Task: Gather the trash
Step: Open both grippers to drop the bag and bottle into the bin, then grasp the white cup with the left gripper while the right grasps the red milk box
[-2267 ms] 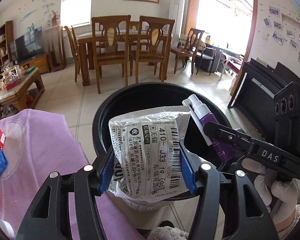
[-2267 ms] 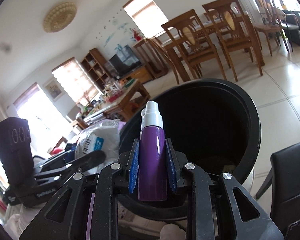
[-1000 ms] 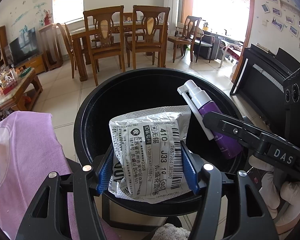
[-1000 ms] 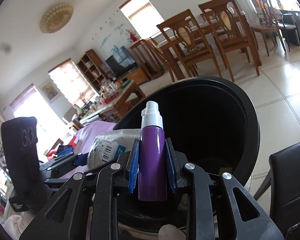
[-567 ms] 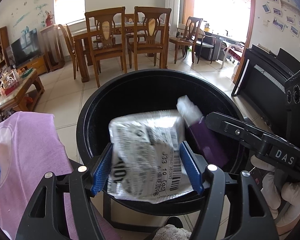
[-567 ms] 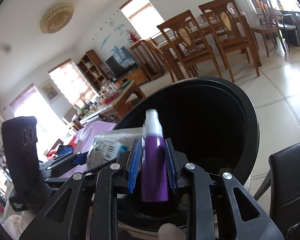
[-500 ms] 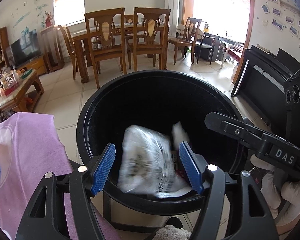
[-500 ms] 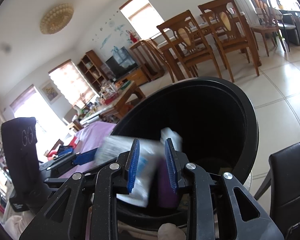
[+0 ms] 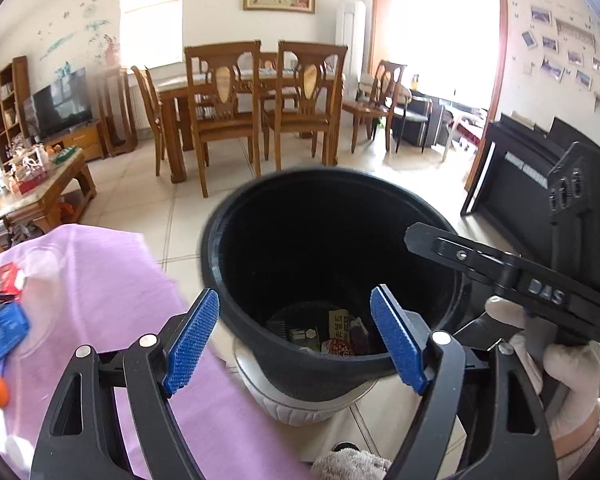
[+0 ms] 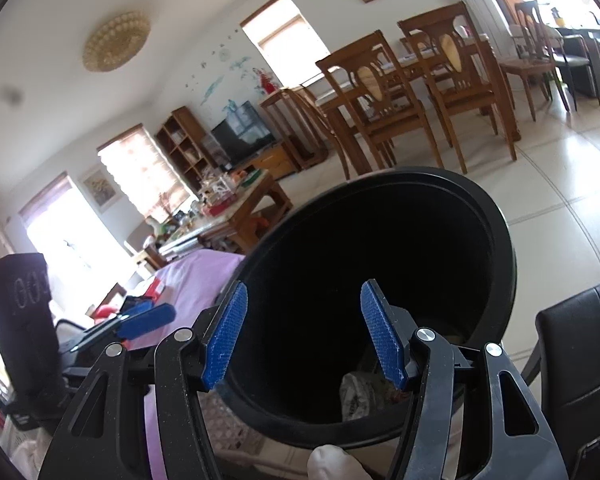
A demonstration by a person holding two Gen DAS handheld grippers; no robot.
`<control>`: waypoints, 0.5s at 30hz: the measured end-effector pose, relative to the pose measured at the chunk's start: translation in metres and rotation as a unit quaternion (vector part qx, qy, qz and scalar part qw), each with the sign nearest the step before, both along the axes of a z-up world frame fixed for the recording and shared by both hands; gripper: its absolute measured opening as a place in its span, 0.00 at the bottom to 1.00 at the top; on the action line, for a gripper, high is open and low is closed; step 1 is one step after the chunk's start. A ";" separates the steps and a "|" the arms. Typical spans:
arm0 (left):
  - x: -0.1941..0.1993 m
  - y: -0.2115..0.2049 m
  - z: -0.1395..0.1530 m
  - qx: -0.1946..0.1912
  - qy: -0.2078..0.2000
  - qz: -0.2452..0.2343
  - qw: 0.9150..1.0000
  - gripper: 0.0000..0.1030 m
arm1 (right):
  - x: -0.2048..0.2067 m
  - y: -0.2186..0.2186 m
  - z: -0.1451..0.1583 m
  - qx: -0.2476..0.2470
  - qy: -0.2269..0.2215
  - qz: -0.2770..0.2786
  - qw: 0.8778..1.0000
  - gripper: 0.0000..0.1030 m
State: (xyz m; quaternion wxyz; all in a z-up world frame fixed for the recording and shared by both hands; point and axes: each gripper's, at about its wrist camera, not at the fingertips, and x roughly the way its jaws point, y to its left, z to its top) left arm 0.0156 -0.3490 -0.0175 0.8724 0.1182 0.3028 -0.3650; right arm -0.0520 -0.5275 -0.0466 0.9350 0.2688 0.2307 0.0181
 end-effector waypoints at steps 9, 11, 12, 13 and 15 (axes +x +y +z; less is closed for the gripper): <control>-0.005 0.124 0.029 -0.032 -0.030 0.096 0.994 0.76 | 0.020 0.066 0.024 -0.043 -0.001 0.060 0.997 0.62; -0.002 0.152 0.029 -0.030 -0.031 0.125 0.991 0.76 | 0.027 0.088 0.027 -0.053 0.000 0.079 0.995 0.62; 0.001 0.172 0.028 -0.030 -0.028 0.147 0.988 0.76 | 0.030 0.097 0.028 -0.057 0.001 0.086 0.995 0.62; 0.004 0.187 0.027 -0.030 -0.025 0.163 0.986 0.76 | 0.034 0.109 0.028 -0.061 0.001 0.097 0.993 0.62; 0.013 0.219 0.022 -0.029 -0.012 0.195 0.980 0.76 | 0.041 0.131 0.030 -0.066 0.004 0.115 0.991 0.62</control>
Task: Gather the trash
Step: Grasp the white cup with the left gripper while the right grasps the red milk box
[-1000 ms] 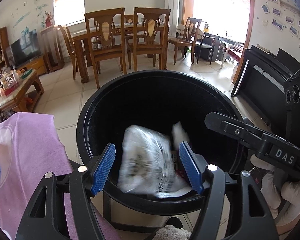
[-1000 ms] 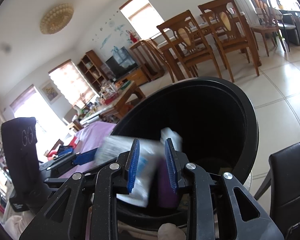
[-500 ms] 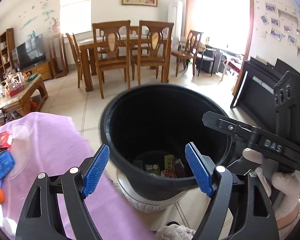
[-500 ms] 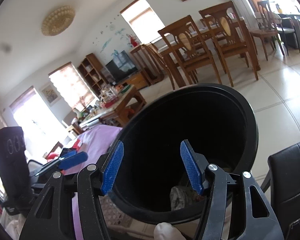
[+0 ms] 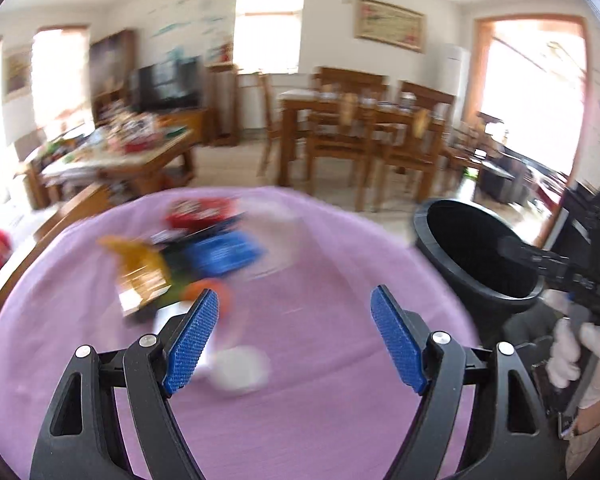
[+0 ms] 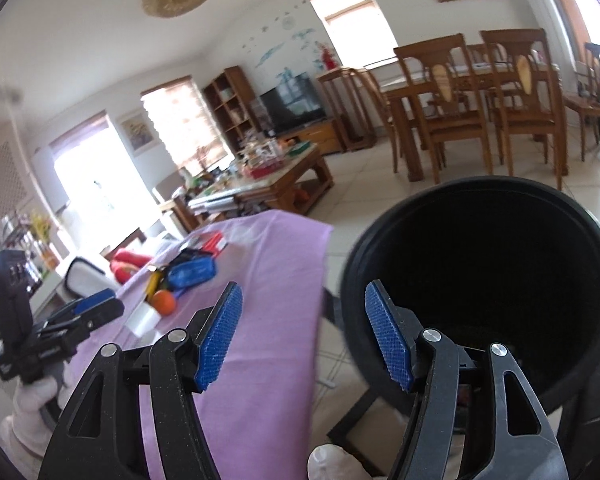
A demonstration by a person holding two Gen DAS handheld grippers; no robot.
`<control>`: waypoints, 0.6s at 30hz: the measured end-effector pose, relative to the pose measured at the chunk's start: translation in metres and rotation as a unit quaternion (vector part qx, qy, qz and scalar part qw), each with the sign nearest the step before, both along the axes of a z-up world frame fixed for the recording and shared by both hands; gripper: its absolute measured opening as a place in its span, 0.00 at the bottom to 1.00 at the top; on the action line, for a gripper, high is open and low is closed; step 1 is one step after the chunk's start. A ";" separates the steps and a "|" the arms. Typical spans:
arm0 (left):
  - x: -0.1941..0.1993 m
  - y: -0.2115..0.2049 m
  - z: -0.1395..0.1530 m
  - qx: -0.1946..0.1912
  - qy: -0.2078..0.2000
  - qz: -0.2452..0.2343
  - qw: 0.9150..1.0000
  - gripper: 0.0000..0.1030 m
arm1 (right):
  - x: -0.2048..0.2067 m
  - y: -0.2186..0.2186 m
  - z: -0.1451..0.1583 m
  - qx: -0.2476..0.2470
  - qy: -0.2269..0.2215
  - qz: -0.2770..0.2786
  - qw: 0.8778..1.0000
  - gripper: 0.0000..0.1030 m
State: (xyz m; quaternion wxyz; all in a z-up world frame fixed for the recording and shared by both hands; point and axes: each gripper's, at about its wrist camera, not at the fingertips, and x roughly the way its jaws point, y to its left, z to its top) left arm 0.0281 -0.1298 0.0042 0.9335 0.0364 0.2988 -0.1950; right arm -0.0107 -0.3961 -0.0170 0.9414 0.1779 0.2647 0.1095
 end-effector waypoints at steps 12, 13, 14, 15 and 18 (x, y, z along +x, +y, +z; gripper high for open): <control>0.062 0.043 -0.049 0.023 0.130 0.004 0.991 0.46 | 0.041 0.116 0.005 -0.044 0.026 0.086 0.995 0.62; 0.063 0.050 -0.054 0.023 0.137 0.000 0.990 0.42 | 0.045 0.121 0.004 -0.047 0.028 0.088 0.995 0.62; 0.065 0.051 -0.059 0.020 0.145 -0.004 0.989 0.39 | 0.048 0.126 0.004 -0.050 0.029 0.091 0.994 0.62; 0.063 0.054 -0.061 0.010 0.140 -0.009 0.990 0.38 | 0.052 0.131 0.005 -0.054 0.031 0.093 0.994 0.62; 0.059 0.066 -0.062 -0.015 0.139 -0.021 0.990 0.38 | 0.070 0.147 0.009 -0.067 0.038 0.099 0.992 0.62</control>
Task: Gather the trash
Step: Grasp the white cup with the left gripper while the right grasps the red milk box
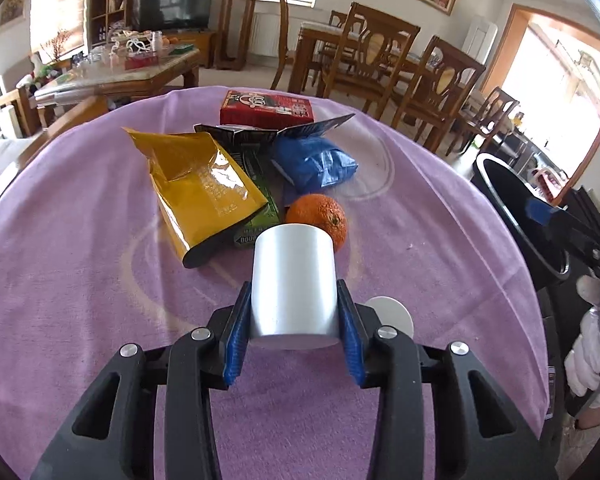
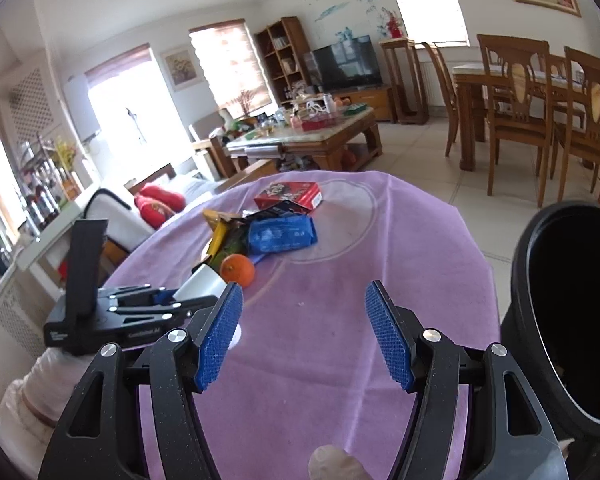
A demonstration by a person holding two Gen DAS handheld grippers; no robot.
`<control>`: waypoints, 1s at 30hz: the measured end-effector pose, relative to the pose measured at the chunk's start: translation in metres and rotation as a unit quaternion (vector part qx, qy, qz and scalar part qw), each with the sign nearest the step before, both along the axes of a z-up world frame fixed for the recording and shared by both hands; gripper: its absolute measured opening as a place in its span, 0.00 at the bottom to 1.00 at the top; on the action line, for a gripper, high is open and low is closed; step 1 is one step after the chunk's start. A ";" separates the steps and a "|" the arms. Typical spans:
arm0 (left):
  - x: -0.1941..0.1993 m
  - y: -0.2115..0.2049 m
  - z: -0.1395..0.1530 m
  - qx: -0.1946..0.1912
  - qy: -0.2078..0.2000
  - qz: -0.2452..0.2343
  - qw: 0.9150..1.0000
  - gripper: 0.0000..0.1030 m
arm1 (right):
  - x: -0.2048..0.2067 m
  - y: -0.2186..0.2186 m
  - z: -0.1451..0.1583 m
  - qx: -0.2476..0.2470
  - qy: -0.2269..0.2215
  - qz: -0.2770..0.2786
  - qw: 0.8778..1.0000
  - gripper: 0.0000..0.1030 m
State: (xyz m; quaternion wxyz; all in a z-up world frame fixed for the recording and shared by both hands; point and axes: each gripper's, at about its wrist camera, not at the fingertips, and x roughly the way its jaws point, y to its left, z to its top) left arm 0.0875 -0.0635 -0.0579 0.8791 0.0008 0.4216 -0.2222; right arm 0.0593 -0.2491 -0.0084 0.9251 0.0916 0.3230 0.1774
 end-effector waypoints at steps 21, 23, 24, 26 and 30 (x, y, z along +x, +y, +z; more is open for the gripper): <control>-0.013 0.040 0.024 -0.118 -0.067 0.040 0.990 0.38 | 0.254 0.152 -0.032 -0.314 0.049 0.185 0.930 0.86; -0.014 0.041 0.024 -0.123 -0.065 0.039 0.989 0.38 | 0.266 0.154 -0.037 -0.311 0.062 0.193 0.929 0.86; -0.012 0.042 0.023 -0.127 -0.064 0.040 0.989 0.38 | 0.270 0.154 -0.038 -0.304 0.072 0.193 0.930 0.86; -0.009 0.046 0.022 -0.133 -0.059 0.040 0.989 0.38 | 0.278 0.152 -0.040 -0.255 0.103 0.201 0.940 0.73; -0.009 0.049 0.021 -0.136 -0.057 0.040 0.988 0.38 | 0.272 0.150 -0.039 -0.235 0.098 0.183 0.950 0.61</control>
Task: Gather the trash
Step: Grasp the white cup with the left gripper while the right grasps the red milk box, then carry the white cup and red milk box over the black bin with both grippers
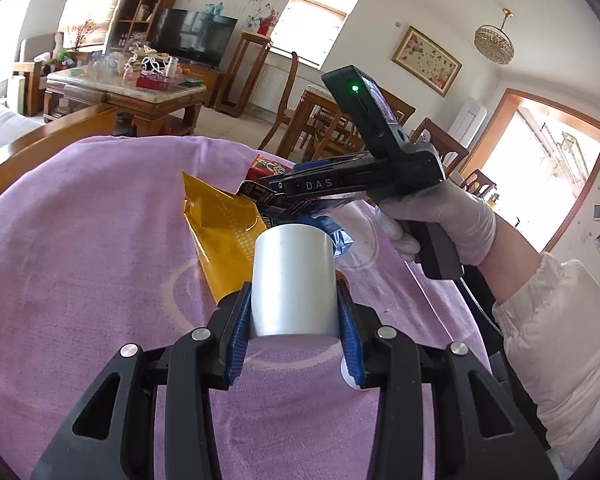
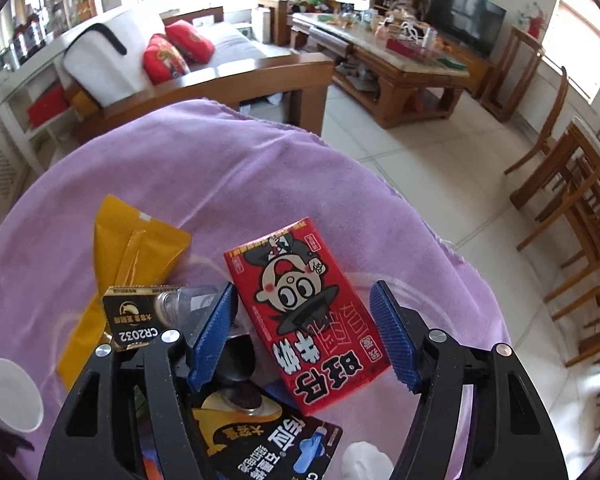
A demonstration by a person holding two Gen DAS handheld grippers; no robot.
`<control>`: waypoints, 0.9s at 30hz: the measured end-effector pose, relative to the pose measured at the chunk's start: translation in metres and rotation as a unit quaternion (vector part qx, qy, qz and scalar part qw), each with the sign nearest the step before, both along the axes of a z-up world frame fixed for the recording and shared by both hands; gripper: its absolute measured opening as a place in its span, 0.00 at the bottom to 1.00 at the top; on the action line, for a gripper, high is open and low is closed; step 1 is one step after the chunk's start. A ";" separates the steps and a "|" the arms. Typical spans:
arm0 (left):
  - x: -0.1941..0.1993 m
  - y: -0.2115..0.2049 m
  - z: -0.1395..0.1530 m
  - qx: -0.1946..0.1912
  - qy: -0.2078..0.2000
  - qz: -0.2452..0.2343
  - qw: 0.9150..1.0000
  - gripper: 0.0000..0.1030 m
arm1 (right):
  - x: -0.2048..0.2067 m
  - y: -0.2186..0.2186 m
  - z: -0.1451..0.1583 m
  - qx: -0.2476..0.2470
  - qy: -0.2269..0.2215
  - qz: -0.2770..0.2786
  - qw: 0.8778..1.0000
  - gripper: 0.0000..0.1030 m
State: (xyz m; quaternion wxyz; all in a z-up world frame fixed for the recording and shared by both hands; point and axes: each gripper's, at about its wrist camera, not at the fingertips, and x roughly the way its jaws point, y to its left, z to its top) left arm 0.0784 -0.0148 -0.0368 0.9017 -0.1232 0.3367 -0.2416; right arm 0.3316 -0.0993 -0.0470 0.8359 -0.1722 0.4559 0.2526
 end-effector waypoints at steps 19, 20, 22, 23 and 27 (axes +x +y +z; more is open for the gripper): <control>-0.027 -0.025 0.023 0.028 -0.064 -0.012 0.997 0.38 | -0.202 -0.149 0.084 0.327 -0.082 -0.109 0.935 0.51; -0.029 -0.029 0.026 0.029 -0.067 -0.017 0.997 0.38 | -0.214 -0.160 0.082 0.336 -0.082 -0.113 0.931 0.51; -0.036 -0.046 0.037 0.035 -0.078 -0.029 0.996 0.38 | -0.238 -0.184 0.079 0.354 -0.086 -0.123 0.923 0.51; -0.040 -0.054 0.042 0.039 -0.084 -0.034 0.995 0.38 | -0.253 -0.200 0.077 0.362 -0.091 -0.131 0.918 0.51; -0.051 -0.099 0.058 0.052 -0.105 -0.064 0.991 0.38 | -0.291 -0.256 0.074 0.382 -0.107 -0.162 0.903 0.51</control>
